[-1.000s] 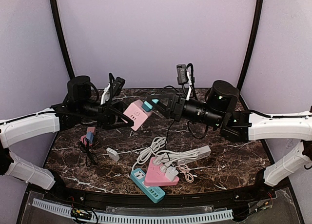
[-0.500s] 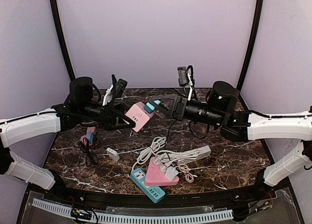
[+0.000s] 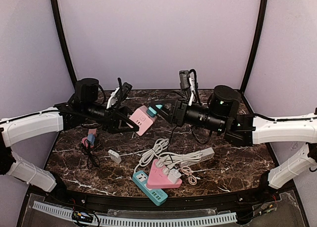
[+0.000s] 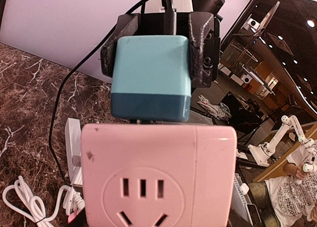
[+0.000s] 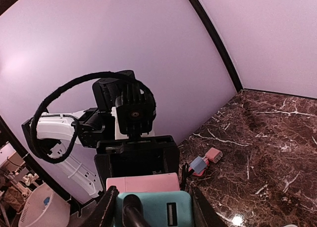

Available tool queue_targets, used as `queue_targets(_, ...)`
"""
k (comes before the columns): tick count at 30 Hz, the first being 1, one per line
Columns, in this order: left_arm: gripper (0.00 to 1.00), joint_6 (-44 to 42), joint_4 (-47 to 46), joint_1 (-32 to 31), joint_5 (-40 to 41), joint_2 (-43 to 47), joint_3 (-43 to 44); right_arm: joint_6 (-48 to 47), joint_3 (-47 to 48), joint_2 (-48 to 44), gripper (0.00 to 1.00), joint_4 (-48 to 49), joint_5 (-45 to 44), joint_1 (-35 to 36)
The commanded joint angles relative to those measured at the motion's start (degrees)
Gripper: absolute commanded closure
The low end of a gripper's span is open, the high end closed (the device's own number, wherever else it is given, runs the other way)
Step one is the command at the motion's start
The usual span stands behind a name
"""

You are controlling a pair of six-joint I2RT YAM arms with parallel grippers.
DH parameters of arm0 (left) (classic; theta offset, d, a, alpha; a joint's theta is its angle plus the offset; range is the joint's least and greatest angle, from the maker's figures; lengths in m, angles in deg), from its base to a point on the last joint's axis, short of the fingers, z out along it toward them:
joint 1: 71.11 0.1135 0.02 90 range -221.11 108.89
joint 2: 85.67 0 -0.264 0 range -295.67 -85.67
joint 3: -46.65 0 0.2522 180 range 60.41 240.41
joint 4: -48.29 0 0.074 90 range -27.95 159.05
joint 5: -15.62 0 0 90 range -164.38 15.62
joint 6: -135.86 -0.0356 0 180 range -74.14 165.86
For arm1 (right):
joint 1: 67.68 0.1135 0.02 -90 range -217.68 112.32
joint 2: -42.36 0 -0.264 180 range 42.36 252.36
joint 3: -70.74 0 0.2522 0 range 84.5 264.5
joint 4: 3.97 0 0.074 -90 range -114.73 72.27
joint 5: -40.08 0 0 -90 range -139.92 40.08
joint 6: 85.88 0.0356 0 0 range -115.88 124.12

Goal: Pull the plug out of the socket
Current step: Remove the plug from the socket.

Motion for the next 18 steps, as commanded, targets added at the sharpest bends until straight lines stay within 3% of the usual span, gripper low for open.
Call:
queue_targets(1,0.99,-2.3,1.5,-0.2,0.8,0.1,1.7,-6.5,2.7,-0.6,1.0,-5.2,-10.1,2.0)
queue_targets(10,0.99,-2.5,2.2,-0.1,0.7,-0.5,2.0,-13.1,5.2,-0.8,1.0,-12.6,-17.5,4.2)
queue_targets(18,0.99,-2.6,2.1,-0.1,0.6,-0.5,2.0,-20.5,6.5,-0.9,1.0,-17.3,-17.6,4.5)
